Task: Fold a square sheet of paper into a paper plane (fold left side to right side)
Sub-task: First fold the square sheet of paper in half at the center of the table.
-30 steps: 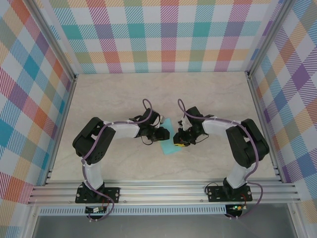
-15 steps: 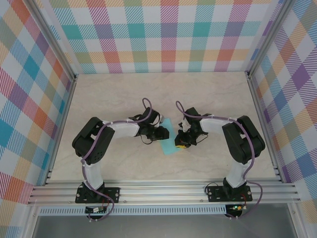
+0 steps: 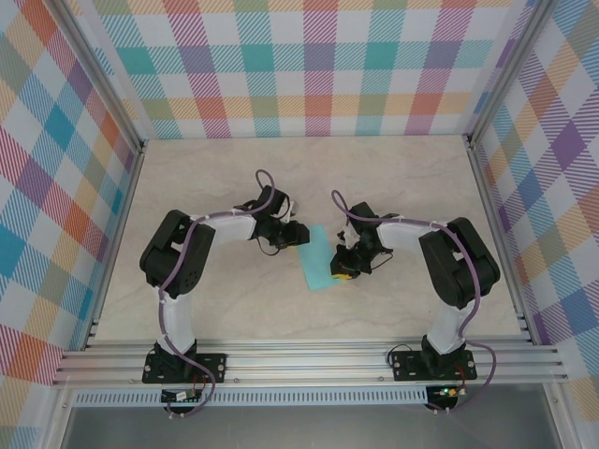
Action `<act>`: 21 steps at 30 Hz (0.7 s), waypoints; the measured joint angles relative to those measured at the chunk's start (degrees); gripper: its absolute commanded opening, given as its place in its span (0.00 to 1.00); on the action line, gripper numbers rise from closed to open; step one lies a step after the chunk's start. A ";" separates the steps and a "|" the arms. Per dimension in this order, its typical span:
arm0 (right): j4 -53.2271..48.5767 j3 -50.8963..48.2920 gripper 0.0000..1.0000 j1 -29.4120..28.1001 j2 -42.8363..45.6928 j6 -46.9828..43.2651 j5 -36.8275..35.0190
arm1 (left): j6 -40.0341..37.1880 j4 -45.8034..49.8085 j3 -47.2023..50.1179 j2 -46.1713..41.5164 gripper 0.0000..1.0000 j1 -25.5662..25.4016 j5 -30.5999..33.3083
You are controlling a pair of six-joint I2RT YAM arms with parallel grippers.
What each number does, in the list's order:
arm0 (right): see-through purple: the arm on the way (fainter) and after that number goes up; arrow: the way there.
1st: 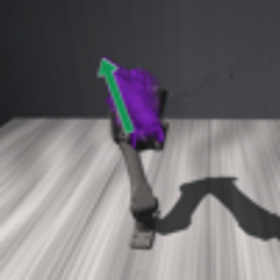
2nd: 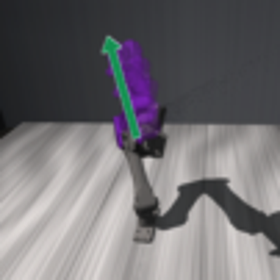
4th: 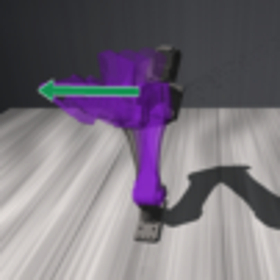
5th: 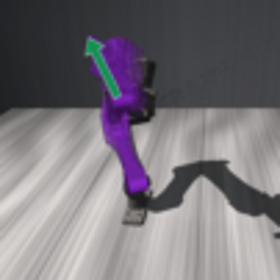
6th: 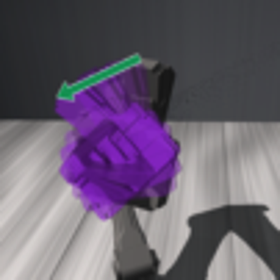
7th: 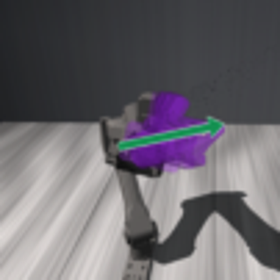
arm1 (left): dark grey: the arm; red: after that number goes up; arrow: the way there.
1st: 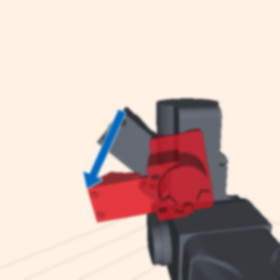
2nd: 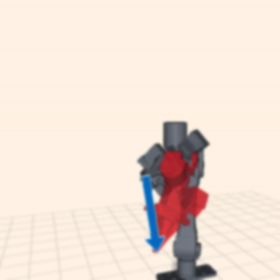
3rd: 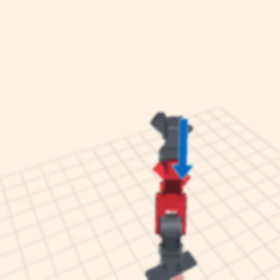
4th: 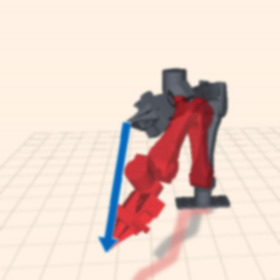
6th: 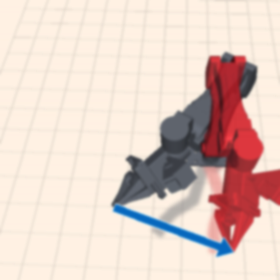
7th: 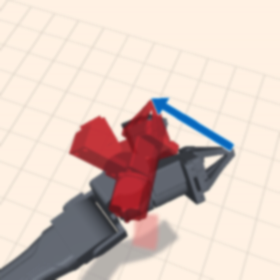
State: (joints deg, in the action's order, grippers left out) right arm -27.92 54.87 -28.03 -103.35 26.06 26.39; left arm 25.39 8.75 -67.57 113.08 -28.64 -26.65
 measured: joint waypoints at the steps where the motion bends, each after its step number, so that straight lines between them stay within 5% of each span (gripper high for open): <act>1: 0.00 0.00 0.13 0.00 0.00 0.00 0.00 | -0.24 0.28 -0.83 0.61 0.36 0.44 -0.55; 14: 0.35 -0.13 0.15 -0.11 0.02 0.00 0.35 | -2.67 4.55 -9.38 6.19 0.39 5.05 -4.37; 21: 2.60 -1.95 0.30 -0.09 2.62 -0.04 -0.02 | -3.78 4.42 -7.63 2.25 0.48 8.41 -2.12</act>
State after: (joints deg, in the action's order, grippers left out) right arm -25.32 52.93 -28.12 -100.73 26.02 26.37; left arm 21.61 13.17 -75.20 115.33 -20.23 -28.77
